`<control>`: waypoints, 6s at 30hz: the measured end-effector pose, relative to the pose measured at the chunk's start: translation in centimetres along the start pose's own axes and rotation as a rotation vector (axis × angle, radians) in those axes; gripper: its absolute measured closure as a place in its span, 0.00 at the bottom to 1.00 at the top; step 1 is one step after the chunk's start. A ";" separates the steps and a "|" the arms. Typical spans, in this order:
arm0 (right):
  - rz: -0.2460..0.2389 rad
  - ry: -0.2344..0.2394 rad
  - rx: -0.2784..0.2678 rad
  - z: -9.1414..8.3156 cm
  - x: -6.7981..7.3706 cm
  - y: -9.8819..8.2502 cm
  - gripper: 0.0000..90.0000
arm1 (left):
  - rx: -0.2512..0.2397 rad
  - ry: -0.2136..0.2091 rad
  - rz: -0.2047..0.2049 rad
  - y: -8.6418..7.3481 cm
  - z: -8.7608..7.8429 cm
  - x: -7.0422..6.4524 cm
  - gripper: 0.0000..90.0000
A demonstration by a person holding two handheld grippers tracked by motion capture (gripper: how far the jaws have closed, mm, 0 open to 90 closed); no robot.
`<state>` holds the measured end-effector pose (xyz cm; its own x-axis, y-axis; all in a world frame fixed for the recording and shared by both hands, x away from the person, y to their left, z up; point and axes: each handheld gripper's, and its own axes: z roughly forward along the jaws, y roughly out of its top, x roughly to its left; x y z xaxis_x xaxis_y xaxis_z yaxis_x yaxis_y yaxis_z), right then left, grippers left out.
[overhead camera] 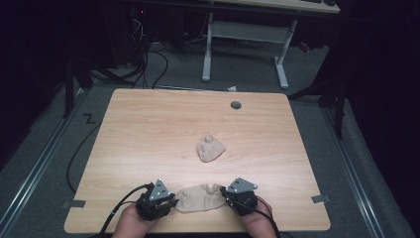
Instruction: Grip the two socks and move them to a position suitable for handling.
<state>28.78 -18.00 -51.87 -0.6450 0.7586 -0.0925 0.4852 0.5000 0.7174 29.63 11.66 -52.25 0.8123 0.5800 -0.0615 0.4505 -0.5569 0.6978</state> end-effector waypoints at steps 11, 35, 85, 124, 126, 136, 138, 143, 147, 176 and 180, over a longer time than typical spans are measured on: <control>0.057 -0.044 -0.075 0.8 -1.9 3.2 0.83 | -0.125 0.090 -0.033 0.0 -2.4 2.6 0.71; 0.116 -0.139 0.020 9.0 -8.2 10.7 1.00 | -0.155 0.191 -0.100 -0.7 -3.5 5.9 0.65; -0.004 -0.018 0.046 5.3 0.0 4.8 0.93 | -0.122 0.173 -0.077 -0.7 -2.9 5.2 0.65; 0.386 -0.201 -0.068 1.9 -12.4 2.2 0.82 | -0.112 0.172 -0.071 -0.7 -2.6 5.2 0.65; 0.353 -0.221 -0.103 0.8 -12.1 2.4 0.86 | -0.112 0.171 -0.072 -0.7 -2.5 5.2 0.65; 0.293 -0.226 0.017 3.5 -12.4 1.8 0.97 | -0.109 0.171 -0.070 -0.6 -2.5 5.2 0.65; 0.272 -0.210 0.045 4.1 -12.0 1.7 0.98 | -0.108 0.171 -0.072 -0.6 -2.4 5.3 0.66; 0.192 -0.145 0.035 4.6 -9.4 2.3 0.99 | -0.111 0.172 -0.073 -0.6 -2.4 5.3 0.66; 0.164 -0.107 0.029 4.9 -8.0 2.7 0.99 | -0.112 0.170 -0.070 -0.5 -2.4 5.2 0.66; 0.166 -0.065 -0.055 3.8 -5.8 3.9 0.83 | -0.155 0.180 -0.111 3.3 1.7 5.5 0.59; 0.189 -0.053 -0.043 4.2 -6.1 3.8 0.84 | -0.149 0.181 -0.133 4.4 3.1 6.0 0.62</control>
<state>37.03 -18.96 -51.43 -0.5121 0.8588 0.0112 0.5681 0.3289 0.7544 37.62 10.90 -51.78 0.6641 0.7465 -0.0408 0.4787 -0.3828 0.7901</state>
